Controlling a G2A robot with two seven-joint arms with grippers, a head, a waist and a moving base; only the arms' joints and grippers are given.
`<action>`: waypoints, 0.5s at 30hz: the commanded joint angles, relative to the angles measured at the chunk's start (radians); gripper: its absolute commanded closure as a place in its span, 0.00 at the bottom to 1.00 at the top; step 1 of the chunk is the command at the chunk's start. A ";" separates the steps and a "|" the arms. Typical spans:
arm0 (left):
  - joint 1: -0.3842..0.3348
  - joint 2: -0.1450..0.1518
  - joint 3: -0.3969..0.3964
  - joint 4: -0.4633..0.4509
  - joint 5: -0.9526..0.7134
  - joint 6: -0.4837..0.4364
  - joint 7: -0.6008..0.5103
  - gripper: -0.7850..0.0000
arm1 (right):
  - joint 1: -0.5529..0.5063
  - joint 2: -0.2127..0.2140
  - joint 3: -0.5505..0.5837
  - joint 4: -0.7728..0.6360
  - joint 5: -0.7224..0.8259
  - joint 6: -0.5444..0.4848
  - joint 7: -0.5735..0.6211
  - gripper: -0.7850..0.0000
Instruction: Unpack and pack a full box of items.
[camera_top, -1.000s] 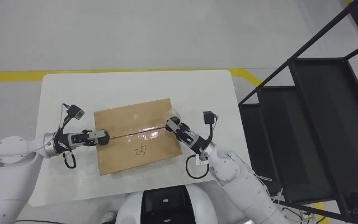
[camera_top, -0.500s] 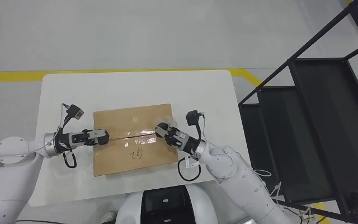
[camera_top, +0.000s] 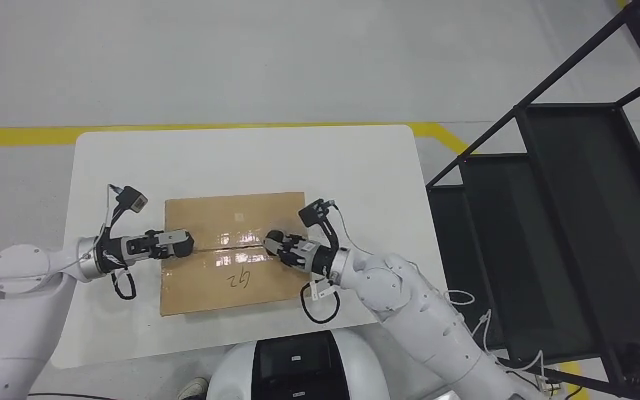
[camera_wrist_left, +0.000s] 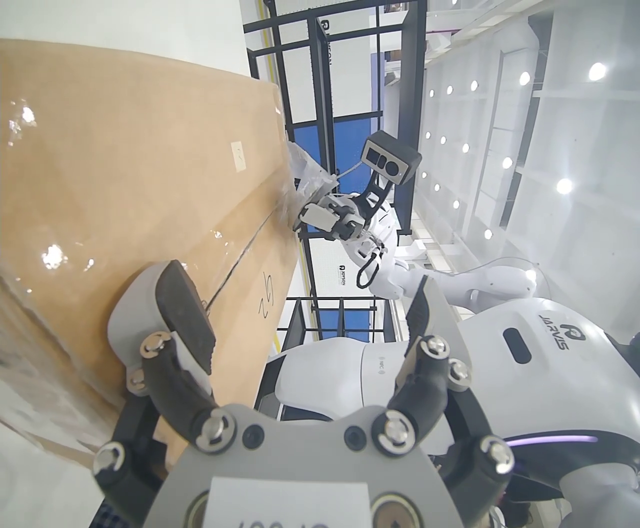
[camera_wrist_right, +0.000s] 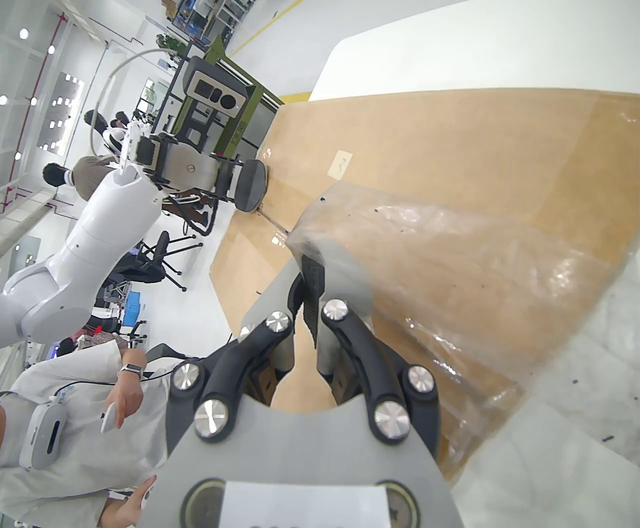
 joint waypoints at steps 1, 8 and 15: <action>0.000 0.000 -0.001 -0.001 0.000 0.000 0.000 0.00 | 0.007 -0.002 -0.008 0.004 -0.011 0.013 0.001 1.00; 0.004 0.002 -0.008 -0.002 -0.007 0.000 -0.001 0.00 | 0.033 -0.010 -0.047 0.000 -0.062 0.114 0.025 1.00; 0.006 0.003 -0.011 -0.004 -0.017 -0.001 -0.005 0.00 | 0.043 -0.014 -0.061 -0.015 -0.080 0.158 0.044 0.11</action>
